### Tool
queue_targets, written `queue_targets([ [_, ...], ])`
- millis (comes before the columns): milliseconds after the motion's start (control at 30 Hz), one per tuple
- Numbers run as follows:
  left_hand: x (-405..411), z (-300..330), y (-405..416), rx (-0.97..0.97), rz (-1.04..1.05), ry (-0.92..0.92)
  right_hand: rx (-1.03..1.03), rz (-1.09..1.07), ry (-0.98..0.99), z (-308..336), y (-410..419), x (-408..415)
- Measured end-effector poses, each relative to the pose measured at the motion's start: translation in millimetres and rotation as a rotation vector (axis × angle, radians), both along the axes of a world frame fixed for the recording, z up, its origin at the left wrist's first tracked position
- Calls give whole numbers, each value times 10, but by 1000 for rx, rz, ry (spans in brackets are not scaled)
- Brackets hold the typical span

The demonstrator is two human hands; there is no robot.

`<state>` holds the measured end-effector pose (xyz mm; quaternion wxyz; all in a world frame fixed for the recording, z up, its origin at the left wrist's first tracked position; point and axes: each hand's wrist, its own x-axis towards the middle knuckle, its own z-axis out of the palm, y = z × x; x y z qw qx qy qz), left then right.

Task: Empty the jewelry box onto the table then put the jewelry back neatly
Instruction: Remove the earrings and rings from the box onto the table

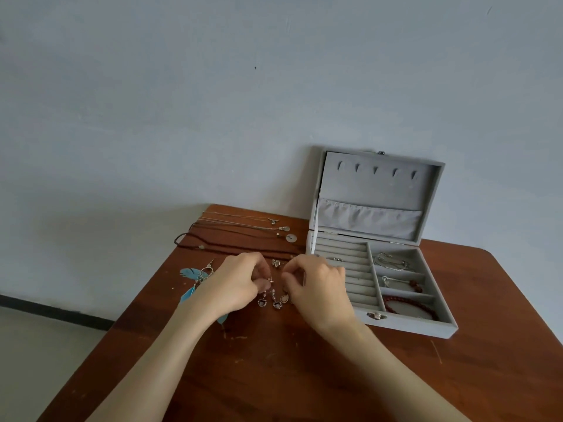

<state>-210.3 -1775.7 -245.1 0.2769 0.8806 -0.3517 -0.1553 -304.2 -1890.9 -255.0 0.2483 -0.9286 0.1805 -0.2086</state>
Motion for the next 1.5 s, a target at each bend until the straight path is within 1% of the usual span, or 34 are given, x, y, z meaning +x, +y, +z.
queue_targets([
  [67,-40,48,-33,-62,-10,-67,57,-43,-73,17,-176,-61],
  [133,-103,101,-122,-137,-37,-143,72,-97,-88,24,-395,-122],
  [200,-167,142,-272,-193,-74,-215,45,-154,-67,36,-612,-169],
  [267,-206,138,-476,-207,-99,-289,-9,-197,26,49,-778,-196],
  [367,-226,79,-794,-150,-116,-397,-150,-184,229,45,-891,-219],
  [400,-230,51,-878,-113,-115,-425,-199,-164,259,35,-891,-228],
  [467,-234,-6,-1002,-47,-106,-462,-261,-134,255,8,-884,-245],
  [567,-235,-70,-1080,-17,-81,-481,-255,-134,220,-21,-914,-247],
  [700,-222,-107,-1094,-4,-96,-536,-132,-153,203,-23,-971,-192],
  [800,-215,-97,-1124,-5,-97,-519,-59,-176,238,3,-1013,-122],
  [967,-191,-60,-1180,-24,-75,-368,16,-198,297,56,-1066,-37],
  [1100,-172,-60,-1186,-40,-80,-332,13,-184,339,93,-1092,-3],
  [1200,-171,-35,-1181,-2,-101,-344,14,-170,304,88,-1101,-10],
  [1367,-156,-18,-1165,52,-136,-397,-84,-119,222,36,-1077,-56],
  [1500,-159,-43,-1137,62,-138,-435,-259,-109,225,11,-1071,-90],
])
